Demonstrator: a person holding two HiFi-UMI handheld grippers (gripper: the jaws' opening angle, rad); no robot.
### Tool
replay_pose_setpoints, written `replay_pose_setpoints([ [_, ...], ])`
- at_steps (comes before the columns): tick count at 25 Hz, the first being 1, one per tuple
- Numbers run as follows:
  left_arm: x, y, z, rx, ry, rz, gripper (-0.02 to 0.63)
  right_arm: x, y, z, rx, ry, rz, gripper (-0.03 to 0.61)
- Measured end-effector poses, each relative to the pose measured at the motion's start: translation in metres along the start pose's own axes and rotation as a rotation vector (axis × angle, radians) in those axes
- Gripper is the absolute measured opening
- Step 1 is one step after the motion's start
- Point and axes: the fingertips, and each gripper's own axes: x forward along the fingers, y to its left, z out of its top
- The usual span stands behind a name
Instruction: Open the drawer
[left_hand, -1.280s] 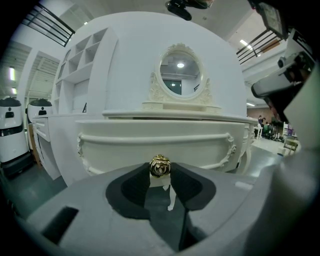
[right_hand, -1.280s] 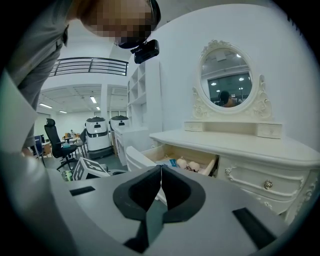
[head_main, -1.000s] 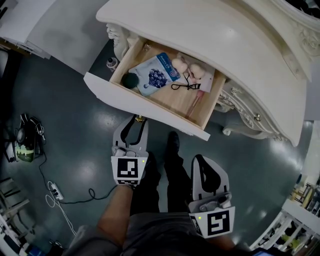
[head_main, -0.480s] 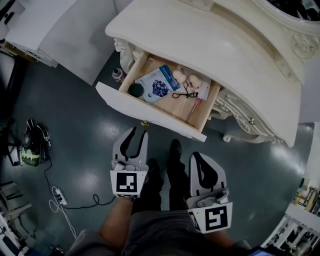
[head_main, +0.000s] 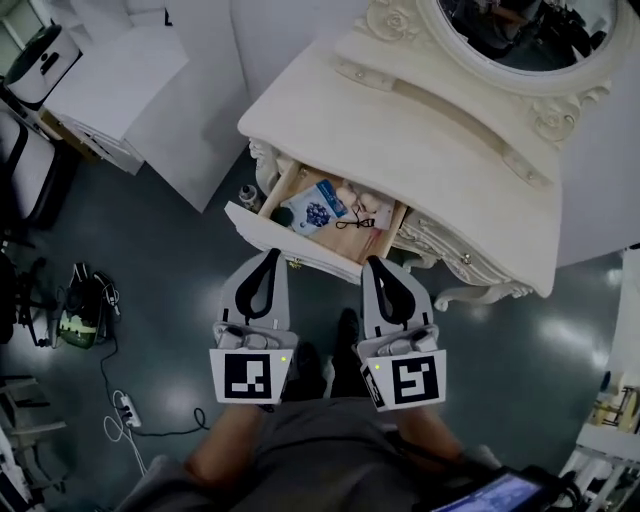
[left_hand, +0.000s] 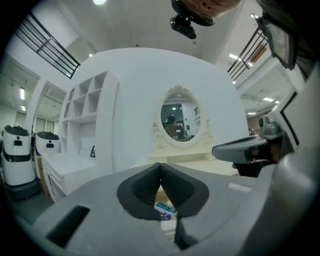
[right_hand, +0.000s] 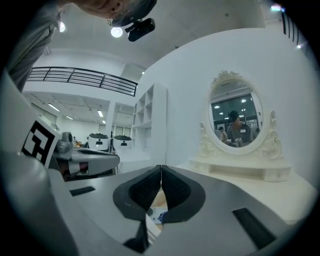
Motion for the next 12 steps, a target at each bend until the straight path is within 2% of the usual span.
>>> replay_pose_setpoints([
  [5, -0.010, -0.004, 0.036, 0.044, -0.023, 0.015, 0.015, -0.001, 0.006, 0.024, -0.028, -0.033, 0.009, 0.014],
  [12, -0.016, -0.006, 0.045, 0.026, -0.024, 0.035, 0.015, 0.001, 0.009, 0.033, -0.065, -0.048, 0.025, 0.013],
])
